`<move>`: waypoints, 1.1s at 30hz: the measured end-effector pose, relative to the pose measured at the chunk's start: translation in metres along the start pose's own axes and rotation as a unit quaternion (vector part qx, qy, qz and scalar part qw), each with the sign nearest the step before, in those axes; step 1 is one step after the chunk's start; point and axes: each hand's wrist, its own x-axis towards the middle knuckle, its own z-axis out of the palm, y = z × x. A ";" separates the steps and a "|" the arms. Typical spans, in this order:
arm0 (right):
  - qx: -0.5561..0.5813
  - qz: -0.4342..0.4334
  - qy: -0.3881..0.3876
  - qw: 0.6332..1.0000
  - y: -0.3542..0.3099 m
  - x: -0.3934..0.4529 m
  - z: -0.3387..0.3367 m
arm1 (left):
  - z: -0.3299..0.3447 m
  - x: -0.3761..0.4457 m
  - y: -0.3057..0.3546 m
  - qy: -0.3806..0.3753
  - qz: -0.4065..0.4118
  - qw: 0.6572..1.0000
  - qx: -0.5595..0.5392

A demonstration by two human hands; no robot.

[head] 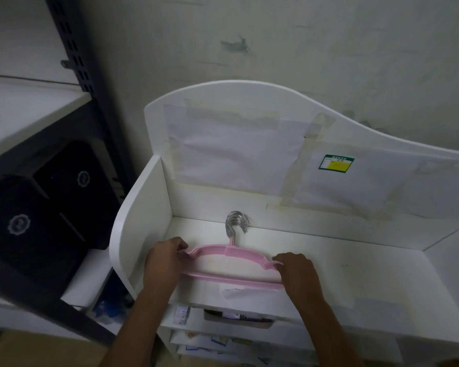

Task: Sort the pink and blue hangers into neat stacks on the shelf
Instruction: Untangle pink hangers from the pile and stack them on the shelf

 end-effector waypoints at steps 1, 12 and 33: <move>-0.008 0.000 -0.007 1.000 0.000 0.001 -0.001 | 0.000 0.000 0.000 0.001 0.001 1.000 -0.008; 0.192 0.038 -0.014 0.981 0.025 -0.020 -0.019 | -0.013 -0.028 0.015 0.048 0.053 0.996 -0.055; 0.292 0.127 0.176 0.931 0.180 -0.237 -0.141 | 0.016 -0.222 0.203 -0.099 0.213 0.929 -0.285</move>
